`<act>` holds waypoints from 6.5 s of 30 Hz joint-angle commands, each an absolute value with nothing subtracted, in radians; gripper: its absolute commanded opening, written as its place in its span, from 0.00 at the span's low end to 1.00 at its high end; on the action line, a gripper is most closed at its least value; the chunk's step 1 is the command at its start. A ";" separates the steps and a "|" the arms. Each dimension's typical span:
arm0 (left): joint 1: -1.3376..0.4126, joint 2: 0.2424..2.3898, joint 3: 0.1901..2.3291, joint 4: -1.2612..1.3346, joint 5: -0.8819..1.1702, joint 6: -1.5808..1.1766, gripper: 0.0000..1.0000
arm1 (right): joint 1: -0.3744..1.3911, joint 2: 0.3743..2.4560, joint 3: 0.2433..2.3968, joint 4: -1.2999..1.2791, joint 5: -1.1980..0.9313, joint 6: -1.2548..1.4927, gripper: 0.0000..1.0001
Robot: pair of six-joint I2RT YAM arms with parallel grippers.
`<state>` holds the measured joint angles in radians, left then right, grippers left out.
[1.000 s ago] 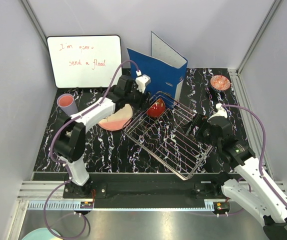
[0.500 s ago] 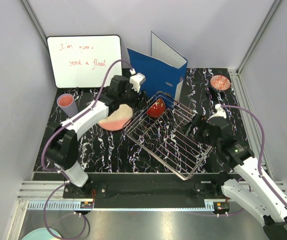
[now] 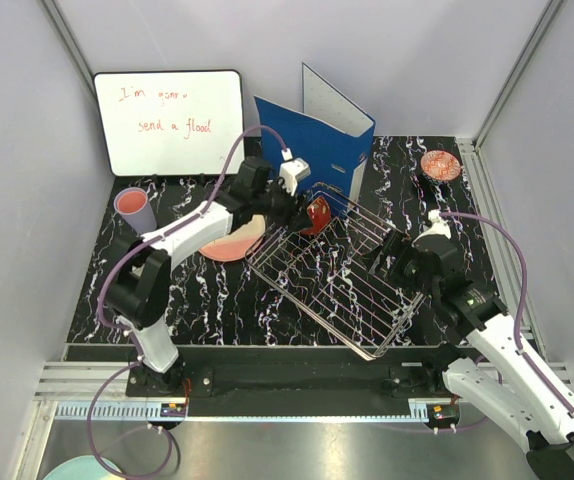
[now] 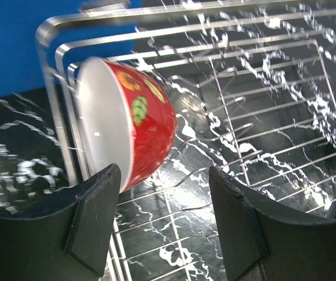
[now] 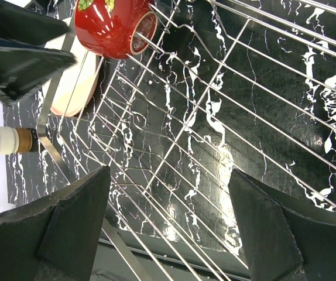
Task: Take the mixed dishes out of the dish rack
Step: Pick up the bowl from the dish rack, then place the bowl at the center of the board.
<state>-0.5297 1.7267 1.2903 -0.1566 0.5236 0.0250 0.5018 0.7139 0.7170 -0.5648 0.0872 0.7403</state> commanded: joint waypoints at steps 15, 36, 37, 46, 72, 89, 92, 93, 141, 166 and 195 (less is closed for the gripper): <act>-0.538 1.830 1.324 -0.083 0.586 0.018 0.38 | 0.499 0.723 0.704 -0.535 0.095 0.738 0.89; -0.538 1.548 1.302 -0.146 0.362 0.040 0.00 | 0.500 0.716 0.715 -0.520 0.084 0.752 0.89; -0.538 1.537 1.314 -0.165 0.359 0.043 0.00 | 0.499 0.715 0.716 -0.519 0.081 0.753 0.89; -0.540 1.457 1.407 -0.253 0.331 0.077 0.00 | 0.499 0.718 0.719 -0.506 0.078 0.758 0.89; -1.110 1.216 1.301 -0.592 0.028 0.538 0.00 | 0.499 1.100 1.311 -0.808 0.003 0.520 0.88; -1.293 1.324 1.344 -0.696 0.026 0.615 0.00 | 0.499 1.134 1.404 -0.991 -0.161 0.419 0.85; -1.308 1.347 1.354 -0.716 0.002 0.635 0.00 | 0.500 1.123 1.388 -1.028 -0.164 0.410 0.84; -1.312 1.359 1.362 -0.721 0.003 0.640 0.00 | 0.503 1.123 1.382 -1.041 -0.167 0.407 0.83; -1.000 1.273 1.516 -0.578 -0.506 0.003 0.99 | 0.543 1.129 1.388 -1.023 0.226 0.525 0.00; -0.907 0.752 0.982 -0.403 -0.555 -0.282 0.99 | -0.221 1.795 1.629 -0.715 0.132 0.686 0.00; -0.907 0.857 0.966 -0.445 -0.520 -0.345 0.99 | -0.351 2.126 1.687 -0.716 0.014 0.678 0.00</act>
